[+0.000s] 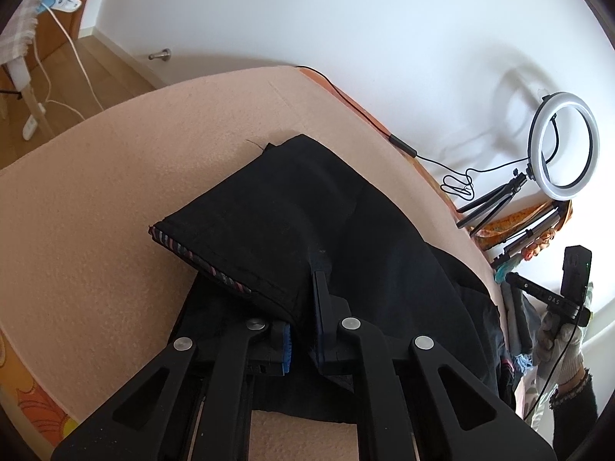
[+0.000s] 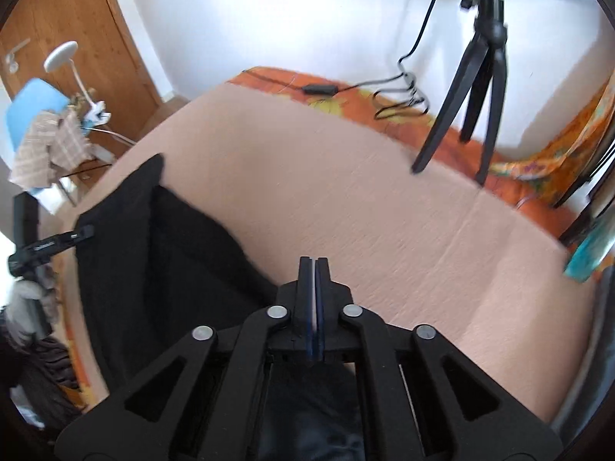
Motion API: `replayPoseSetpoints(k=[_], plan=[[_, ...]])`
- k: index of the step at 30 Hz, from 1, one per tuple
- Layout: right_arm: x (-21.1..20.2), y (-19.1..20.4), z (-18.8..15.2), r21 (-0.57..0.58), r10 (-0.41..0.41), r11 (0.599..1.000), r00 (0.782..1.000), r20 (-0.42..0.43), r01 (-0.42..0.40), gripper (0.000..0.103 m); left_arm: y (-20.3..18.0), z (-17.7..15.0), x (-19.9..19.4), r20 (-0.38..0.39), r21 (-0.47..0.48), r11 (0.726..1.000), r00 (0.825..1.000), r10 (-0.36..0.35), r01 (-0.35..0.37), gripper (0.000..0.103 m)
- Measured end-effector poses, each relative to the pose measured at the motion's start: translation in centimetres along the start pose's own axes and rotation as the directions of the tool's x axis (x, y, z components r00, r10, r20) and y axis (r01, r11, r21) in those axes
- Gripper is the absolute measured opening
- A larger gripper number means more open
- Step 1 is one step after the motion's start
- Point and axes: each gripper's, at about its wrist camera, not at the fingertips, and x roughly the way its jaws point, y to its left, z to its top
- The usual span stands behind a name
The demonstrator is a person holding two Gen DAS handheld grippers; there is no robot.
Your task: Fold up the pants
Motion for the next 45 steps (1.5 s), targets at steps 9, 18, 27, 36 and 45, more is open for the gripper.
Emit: replayPoseSetpoints(k=[9, 18, 27, 36, 45], plan=[[2.9, 1.9, -4.2, -0.055, 0.047, 0.997, 0.995, -0.092, -0.052, 0.048, -0.2, -0.1, -0.1, 0.011, 0.010, 1.000, 1.000, 0.008, -0.009, 0.007], [0.9, 3.6, -2.6, -0.186, -0.086, 0.979, 0.996, -0.032, 0.078, 0.004, -0.6, -0.1, -0.9, 0.054, 0.026, 1.000, 0.998, 0.015, -0.017, 0.005], [3.4, 0.0, 0.2, -0.177, -0.145, 0.975, 0.988, -0.060, 0.132, 0.005, -0.4, -1.3, 0.3, -0.004, 0.030, 0.999, 1.000, 0.020, -0.019, 0.005], [0.3, -0.2, -0.7, -0.080, -0.160, 0.984, 0.987, -0.001, 0.159, 0.023, -0.1, -1.0, -0.3, 0.006, 0.007, 0.999, 0.999, 0.035, -0.035, 0.005], [-11.1, -0.6, -7.3, 0.112, -0.245, 0.966, 0.960, 0.137, 0.231, 0.047, -1.9, -1.6, -2.5, 0.077, 0.122, 0.985, 0.990, 0.116, -0.125, 0.015]])
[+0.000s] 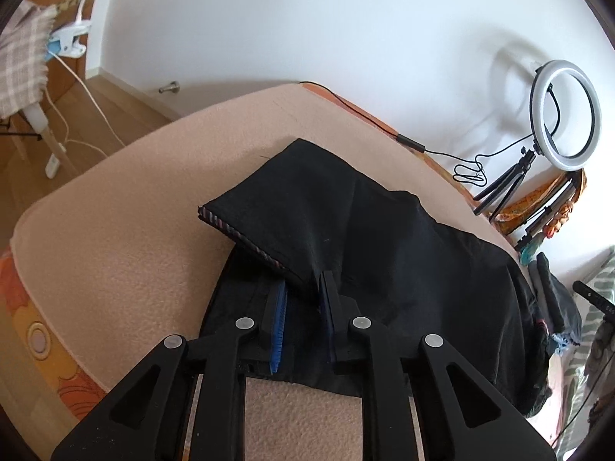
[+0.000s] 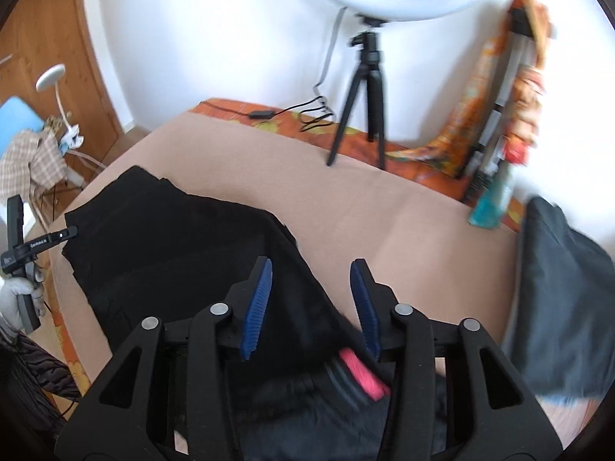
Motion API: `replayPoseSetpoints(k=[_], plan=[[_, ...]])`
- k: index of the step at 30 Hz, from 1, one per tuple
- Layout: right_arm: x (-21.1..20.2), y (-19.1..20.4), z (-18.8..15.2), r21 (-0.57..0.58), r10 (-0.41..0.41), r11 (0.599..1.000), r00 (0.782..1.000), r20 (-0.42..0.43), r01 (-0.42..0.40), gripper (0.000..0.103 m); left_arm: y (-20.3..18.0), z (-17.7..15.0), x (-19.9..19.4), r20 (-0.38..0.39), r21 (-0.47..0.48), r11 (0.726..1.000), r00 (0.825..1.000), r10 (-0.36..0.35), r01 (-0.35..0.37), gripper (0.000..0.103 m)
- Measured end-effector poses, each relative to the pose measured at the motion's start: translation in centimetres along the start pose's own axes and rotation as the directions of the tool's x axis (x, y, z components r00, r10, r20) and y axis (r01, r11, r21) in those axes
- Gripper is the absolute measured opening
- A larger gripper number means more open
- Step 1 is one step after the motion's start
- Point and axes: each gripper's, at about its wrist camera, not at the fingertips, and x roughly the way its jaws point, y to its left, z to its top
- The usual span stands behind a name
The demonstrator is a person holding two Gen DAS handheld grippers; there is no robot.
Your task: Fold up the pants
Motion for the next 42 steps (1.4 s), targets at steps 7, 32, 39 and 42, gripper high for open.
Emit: replayPoseSetpoints(k=[7, 32, 39, 42], plan=[[-4.9, -4.4, -6.3, 0.207, -0.101, 0.974, 0.994, 0.030, 0.093, 0.054, -2.9, 0.2, -2.7, 0.069, 0.111, 0.992, 0.996, -0.059, 0.052, 0.026], [-5.1, -11.6, -15.9, 0.605, 0.095, 0.792, 0.995, 0.014, -0.084, 0.055, -28.9, -9.7, 6.7, -0.568, 0.177, 0.775, 0.706, -0.423, 0.606, 0.055], [-2.2, -12.5, -17.0, 0.687, 0.199, 0.712, 0.980, 0.005, -0.147, 0.055, -31.5, -12.2, 9.7, -0.639, 0.129, 0.769, 0.646, -0.418, 0.626, 0.055], [-1.2, -12.9, -17.2, 0.715, 0.237, 0.676, 0.972, 0.014, -0.175, 0.055, -32.7, -12.7, 9.4, -0.638, 0.125, 0.742, 0.626, -0.448, 0.659, 0.053]])
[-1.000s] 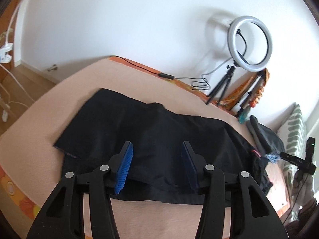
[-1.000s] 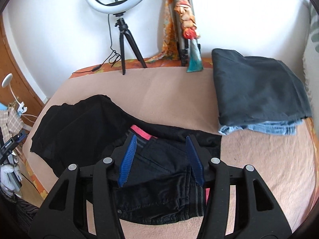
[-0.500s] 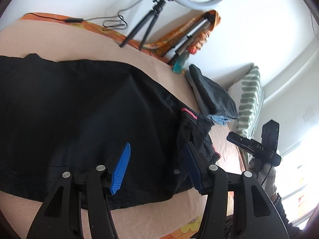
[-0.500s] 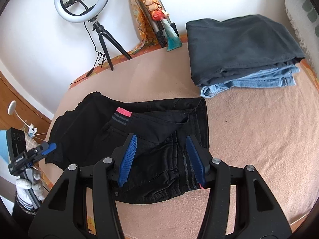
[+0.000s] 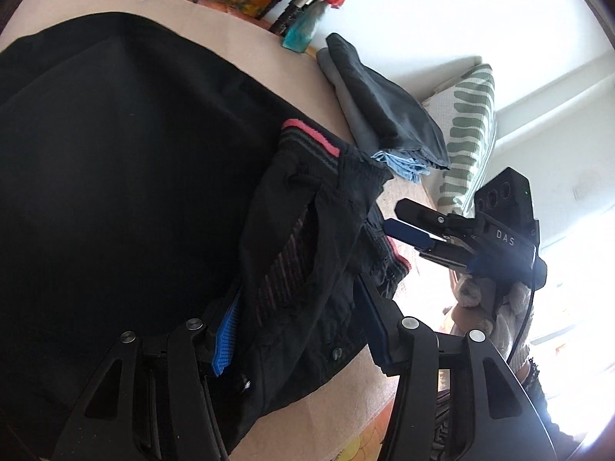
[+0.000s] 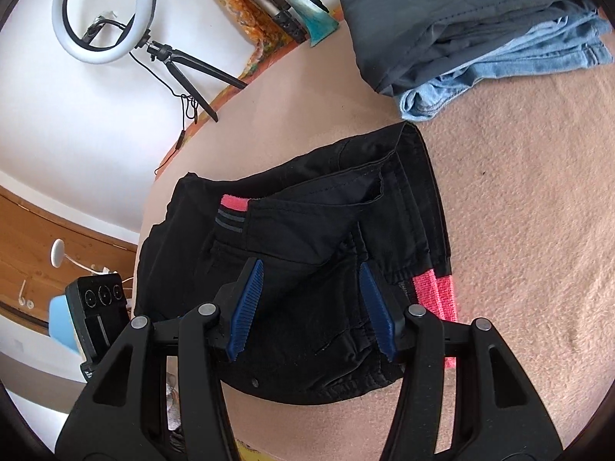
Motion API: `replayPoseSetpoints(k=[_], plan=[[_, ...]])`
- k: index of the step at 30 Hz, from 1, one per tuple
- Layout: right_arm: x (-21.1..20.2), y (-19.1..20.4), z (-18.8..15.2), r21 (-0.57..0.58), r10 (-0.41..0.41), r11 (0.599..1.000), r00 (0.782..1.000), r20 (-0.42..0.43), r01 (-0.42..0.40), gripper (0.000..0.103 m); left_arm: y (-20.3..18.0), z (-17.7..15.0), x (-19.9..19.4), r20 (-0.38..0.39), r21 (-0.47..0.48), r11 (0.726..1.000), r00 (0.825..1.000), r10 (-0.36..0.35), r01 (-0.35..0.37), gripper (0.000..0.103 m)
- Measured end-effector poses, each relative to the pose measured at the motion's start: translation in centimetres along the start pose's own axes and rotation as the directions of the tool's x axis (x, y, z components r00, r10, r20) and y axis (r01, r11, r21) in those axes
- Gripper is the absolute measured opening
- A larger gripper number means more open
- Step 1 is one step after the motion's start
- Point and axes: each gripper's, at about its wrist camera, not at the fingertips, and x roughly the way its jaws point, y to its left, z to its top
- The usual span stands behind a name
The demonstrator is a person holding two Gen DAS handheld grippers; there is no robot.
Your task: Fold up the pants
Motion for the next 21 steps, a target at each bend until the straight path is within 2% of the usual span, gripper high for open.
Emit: replayPoseSetpoints(k=[3, 6, 8, 11, 15, 18, 21], plan=[[0.4, -0.4, 0.6, 0.040, 0.065, 0.997, 0.998, -0.012, -0.064, 0.055, -1.8, -0.2, 0.6, 0.003, 0.065, 0.997, 1.000, -0.030, 0.030, 0.052], [0.7, -0.8, 1.3, 0.070, 0.090, 0.994, 0.996, -0.010, -0.089, 0.058, -3.8, -0.9, 0.8, 0.001, 0.153, 0.987, 0.999, -0.046, 0.045, 0.052], [0.9, -1.3, 1.8, 0.095, 0.107, 0.990, 0.994, -0.012, -0.105, 0.058, -5.4, -1.9, 0.7, -0.008, 0.235, 0.970, 0.998, -0.057, 0.057, 0.052], [1.3, -2.1, 2.3, 0.144, 0.146, 0.979, 0.989, -0.020, -0.142, 0.059, -7.0, -3.3, 1.1, -0.025, 0.333, 0.942, 0.999, -0.025, 0.032, 0.052], [1.5, -3.2, 2.6, 0.196, 0.187, 0.964, 0.982, -0.029, -0.178, 0.064, -6.9, -4.4, 1.3, -0.069, 0.349, 0.934, 0.996, -0.052, 0.073, 0.050], [1.6, -4.2, 2.5, 0.246, 0.229, 0.945, 0.973, -0.028, -0.216, 0.065, -7.6, -4.7, 1.8, -0.086, 0.384, 0.920, 0.995, -0.047, 0.076, 0.049], [1.7, -4.4, 2.4, 0.231, 0.209, 0.953, 0.977, -0.036, -0.195, 0.065, -7.6, -4.8, 2.2, -0.092, 0.385, 0.921, 0.996, -0.017, 0.051, 0.049]])
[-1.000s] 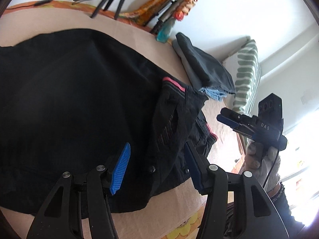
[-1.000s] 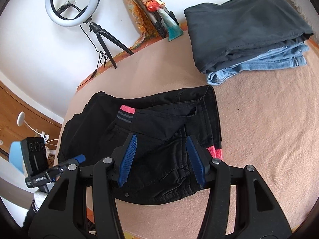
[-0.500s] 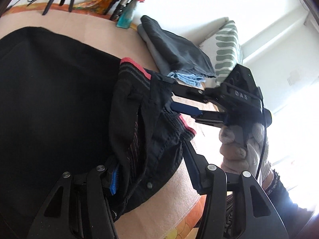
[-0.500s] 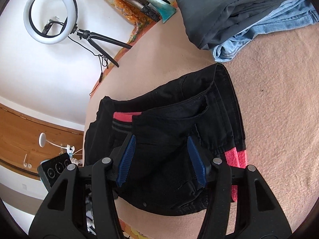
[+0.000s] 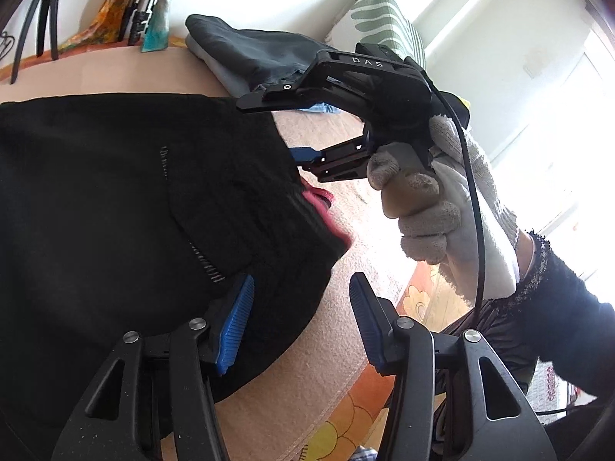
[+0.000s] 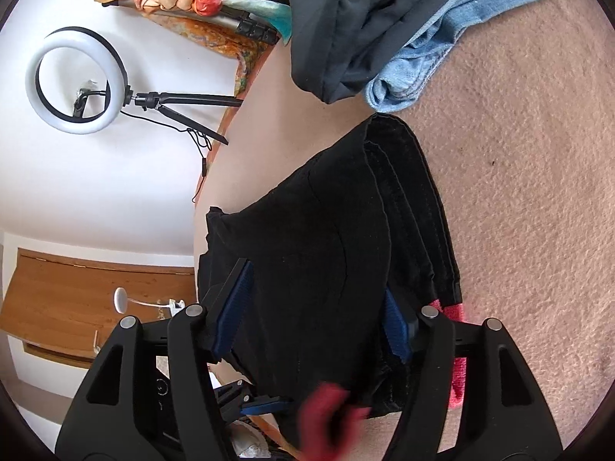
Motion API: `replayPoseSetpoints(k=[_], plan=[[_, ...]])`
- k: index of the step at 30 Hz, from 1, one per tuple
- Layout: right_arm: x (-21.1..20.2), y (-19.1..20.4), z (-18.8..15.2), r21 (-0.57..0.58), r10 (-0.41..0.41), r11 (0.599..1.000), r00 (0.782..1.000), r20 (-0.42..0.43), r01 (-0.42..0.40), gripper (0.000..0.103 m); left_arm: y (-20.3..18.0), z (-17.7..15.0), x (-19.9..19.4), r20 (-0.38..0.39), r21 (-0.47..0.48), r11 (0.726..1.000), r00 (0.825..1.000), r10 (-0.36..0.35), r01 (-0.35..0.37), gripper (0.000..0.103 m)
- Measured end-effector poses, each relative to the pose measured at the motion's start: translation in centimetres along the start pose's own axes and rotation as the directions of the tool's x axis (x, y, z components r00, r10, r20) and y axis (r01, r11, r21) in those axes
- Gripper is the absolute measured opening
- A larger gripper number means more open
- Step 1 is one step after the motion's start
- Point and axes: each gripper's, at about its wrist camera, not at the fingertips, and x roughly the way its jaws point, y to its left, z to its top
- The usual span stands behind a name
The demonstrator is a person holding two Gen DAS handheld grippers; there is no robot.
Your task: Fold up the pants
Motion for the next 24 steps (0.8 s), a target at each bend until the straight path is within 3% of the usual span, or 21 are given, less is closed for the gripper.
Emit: replayPoseSetpoints(k=[3, 5, 7, 9, 17, 21, 24], plan=[[0.5, 0.8, -0.4, -0.072, -0.048, 0.996, 0.999, -0.003, 0.048, 0.065, 0.3, 0.1, 0.1, 0.001, -0.016, 1.000, 1.000, 0.002, -0.002, 0.049], [0.8, 1.5, -0.7, -0.126, -0.088, 0.988, 0.996, -0.004, 0.086, 0.052, 0.4, 0.1, 0.1, 0.004, -0.023, 1.000, 1.000, 0.002, -0.002, 0.049], [1.1, 2.5, -1.0, -0.203, -0.174, 0.964, 0.985, 0.014, 0.173, 0.024, 0.5, 0.1, -0.1, 0.003, -0.031, 1.000, 1.000, 0.003, -0.003, 0.049], [1.0, 3.8, -1.2, -0.286, -0.241, 0.925, 0.969, 0.061, 0.249, 0.010, 0.4, 0.5, 0.3, 0.003, -0.042, 0.999, 1.000, 0.001, -0.001, 0.049], [-1.1, 6.9, 1.8, -0.385, -0.271, 0.857, 0.936, 0.227, 0.342, 0.004, 1.2, 0.6, -0.9, 0.035, -0.073, 0.997, 0.999, 0.035, -0.033, 0.049], [-0.5, 5.5, 2.6, -0.387, -0.327, 0.837, 0.920, 0.214, 0.387, 0.003, 1.3, 0.2, -0.5, 0.012, -0.068, 0.997, 0.999, 0.042, -0.041, 0.049], [1.1, 4.5, 2.1, -0.413, -0.409, 0.786, 0.888, 0.210, 0.460, 0.003, 1.3, 0.1, -0.1, -0.002, -0.061, 0.997, 0.999, 0.049, -0.049, 0.049]])
